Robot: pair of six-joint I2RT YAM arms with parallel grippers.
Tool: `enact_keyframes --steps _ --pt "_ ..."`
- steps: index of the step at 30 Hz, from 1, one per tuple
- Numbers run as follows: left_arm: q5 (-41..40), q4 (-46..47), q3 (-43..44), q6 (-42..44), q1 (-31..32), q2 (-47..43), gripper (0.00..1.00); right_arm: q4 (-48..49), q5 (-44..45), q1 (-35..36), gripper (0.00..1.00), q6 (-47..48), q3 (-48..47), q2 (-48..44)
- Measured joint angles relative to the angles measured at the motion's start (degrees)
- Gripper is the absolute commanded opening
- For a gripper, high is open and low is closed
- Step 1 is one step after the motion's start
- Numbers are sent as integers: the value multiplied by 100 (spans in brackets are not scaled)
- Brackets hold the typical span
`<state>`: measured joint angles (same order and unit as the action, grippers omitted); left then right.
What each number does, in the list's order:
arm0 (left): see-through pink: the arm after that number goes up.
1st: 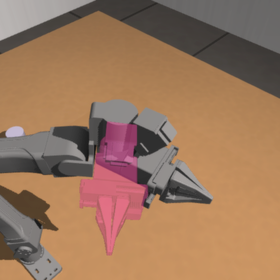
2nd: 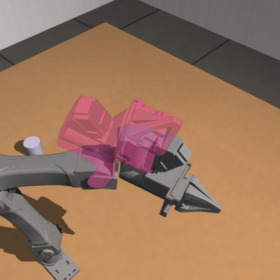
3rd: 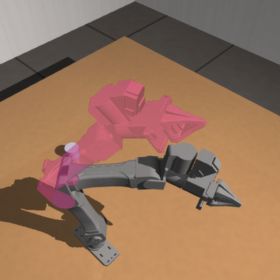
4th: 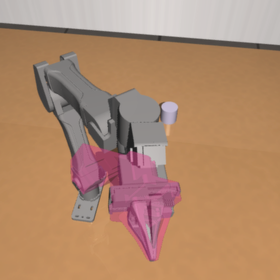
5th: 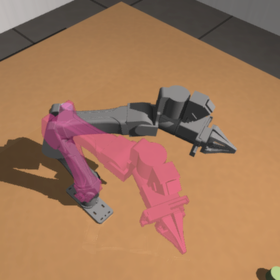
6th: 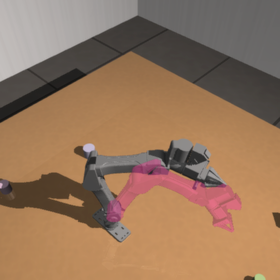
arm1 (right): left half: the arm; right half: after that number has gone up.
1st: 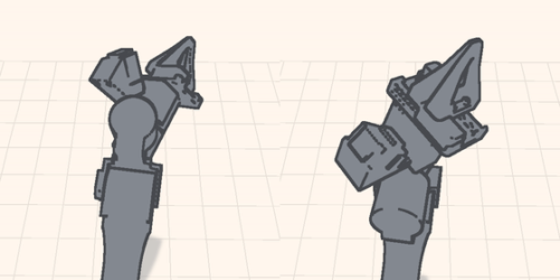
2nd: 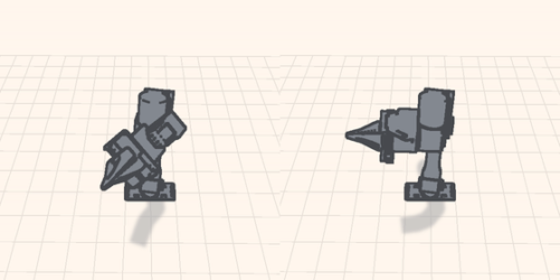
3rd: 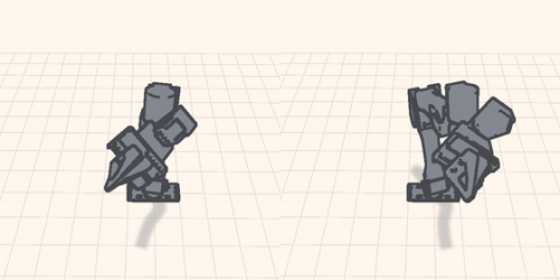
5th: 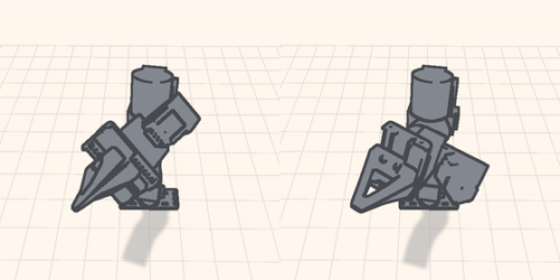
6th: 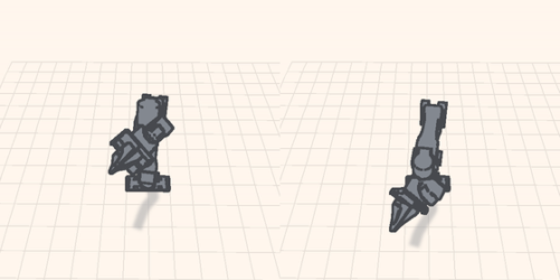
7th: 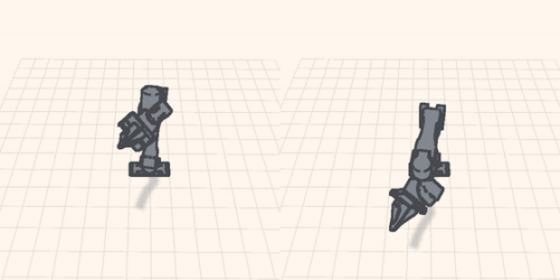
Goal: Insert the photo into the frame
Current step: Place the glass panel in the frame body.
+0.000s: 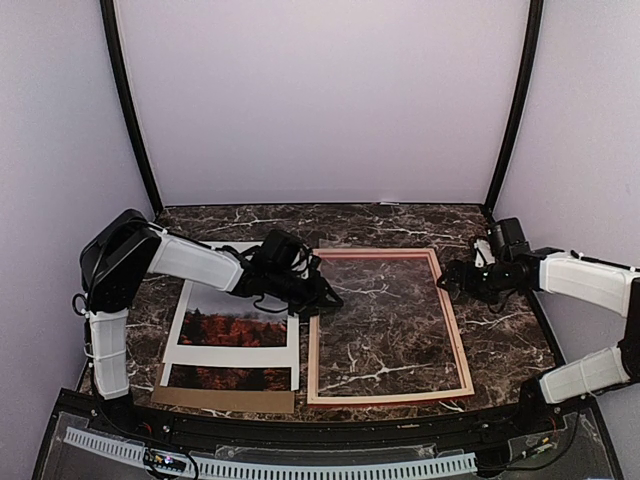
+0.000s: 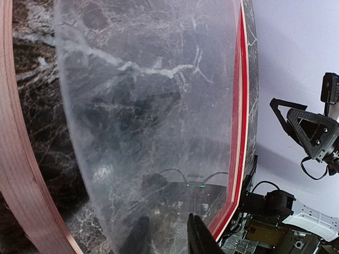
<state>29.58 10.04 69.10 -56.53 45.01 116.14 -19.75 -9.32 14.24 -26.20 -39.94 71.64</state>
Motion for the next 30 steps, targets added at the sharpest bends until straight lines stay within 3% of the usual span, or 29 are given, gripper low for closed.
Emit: enact_keyframes --steps 17,21,30 --pt "203 -33 153 2 22 0 5 46 72 9 94 55 50 387" --pt "326 33 173 -107 22 0 0 42 151 9 90 79 105 442" --pt "632 319 173 -444 22 0 0 63 251 9 73 186 197 645"
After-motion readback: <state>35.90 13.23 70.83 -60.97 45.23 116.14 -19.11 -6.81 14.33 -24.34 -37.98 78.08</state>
